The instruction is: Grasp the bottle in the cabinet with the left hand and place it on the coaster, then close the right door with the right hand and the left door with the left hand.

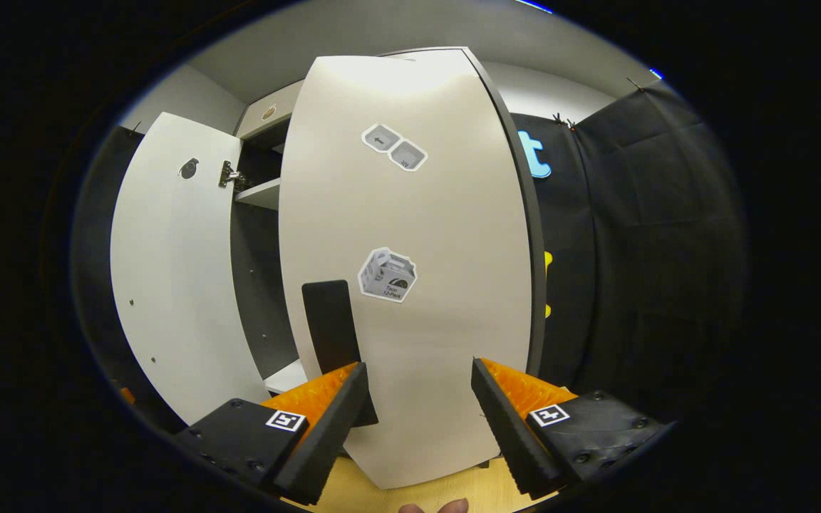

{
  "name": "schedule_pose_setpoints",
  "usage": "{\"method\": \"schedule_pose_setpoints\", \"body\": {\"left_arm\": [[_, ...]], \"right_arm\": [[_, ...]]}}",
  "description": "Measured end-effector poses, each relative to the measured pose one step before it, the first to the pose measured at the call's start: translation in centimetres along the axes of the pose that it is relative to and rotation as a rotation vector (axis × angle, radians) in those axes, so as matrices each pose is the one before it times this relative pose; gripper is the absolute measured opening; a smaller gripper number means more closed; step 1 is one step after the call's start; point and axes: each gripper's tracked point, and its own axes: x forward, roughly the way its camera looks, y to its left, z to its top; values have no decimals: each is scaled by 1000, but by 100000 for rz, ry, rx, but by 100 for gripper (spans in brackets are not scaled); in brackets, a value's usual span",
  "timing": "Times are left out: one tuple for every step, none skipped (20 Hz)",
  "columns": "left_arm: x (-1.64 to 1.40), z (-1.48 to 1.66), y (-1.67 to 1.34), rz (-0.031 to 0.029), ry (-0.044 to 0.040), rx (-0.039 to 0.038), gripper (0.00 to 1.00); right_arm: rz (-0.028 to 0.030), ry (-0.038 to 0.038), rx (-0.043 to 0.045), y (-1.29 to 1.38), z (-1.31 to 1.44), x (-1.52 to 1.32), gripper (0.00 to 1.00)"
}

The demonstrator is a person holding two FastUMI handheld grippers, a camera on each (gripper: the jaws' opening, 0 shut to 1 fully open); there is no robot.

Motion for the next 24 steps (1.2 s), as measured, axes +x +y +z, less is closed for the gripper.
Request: {"method": "schedule_pose_setpoints", "body": {"left_arm": [[155, -5, 119, 131, 110, -262, 95], [166, 159, 125, 209, -23, -101, 95], [232, 25, 168, 230, -188, 39, 95], [196, 113, 158, 163, -47, 164, 95], [171, -26, 116, 122, 23, 249, 95], [196, 4, 84, 9, 216, 250, 95], [294, -99, 49, 136, 630, 110, 95], [307, -25, 132, -187, 987, -395, 95], [242, -73, -79, -530, 740, -733, 95], [350, 192, 4, -539, 401, -953, 95], [392, 179, -6, -578, 215, -998, 95], [533, 367, 22, -410, 125, -912, 95], [502, 464, -12, -444, -239, -738, 95], [547, 766, -32, -474, -806, -538, 95], [604, 747, -122, -699, -1200, -172, 95], [701, 978, -111, -670, -1444, 256, 95], [752, 792, -172, -465, -1195, 803, 95], [936, 828, -95, -435, -762, 1124, 95], [836, 710, -140, -624, -1075, 1042, 95], [772, 1031, -198, -892, -1685, 523, 95], [732, 851, -329, -1216, -1715, 244, 95], [718, 856, -166, -775, -1558, 147, 95], [706, 590, -162, -417, -1148, 247, 94], [717, 487, -86, -75, -310, 346, 95]], "right_arm": [[-176, -129, -700, 238, -4, 456, 98], [-98, -144, -639, 213, -27, 471, 98], [-39, -105, -542, 118, 54, 417, 98], [-50, -183, -265, 204, 68, 415, 98], [-110, -164, -53, 128, -76, 337, 98], [-246, -226, 134, 90, -13, 367, 98], [-279, -172, 126, 202, -110, 370, 98], [-255, -72, 46, 222, 38, 303, 98], [-172, -44, -108, 134, -36, 298, 98], [-153, -55, -122, 139, 7, 436, 98], [-104, -140, -80, 107, -22, 389, 98], [-9, -242, 41, 40, -50, 331, 98], [-96, -300, 369, 23, 35, 165, 98], [-103, -163, 250, 1, -32, 64, 98], [-136, -147, -140, -60, 112, -31, 98], [-305, -135, -166, -77, -7, -102, 98], [419, -171, 348, 90, 194, -302, 98], [1002, -727, 1431, 306, 395, -386, 98], [812, -1894, 2141, 209, 737, -553, 98], [-56, -2385, 1947, -55, 833, -689, 98], [-443, -2466, 1083, -179, 852, -695, 98], [-1339, -1683, -262, -431, 636, -657, 98], [-1023, 91, -1096, -488, 276, -806, 98], [-518, 798, -1463, -472, 168, -815, 98]]}}
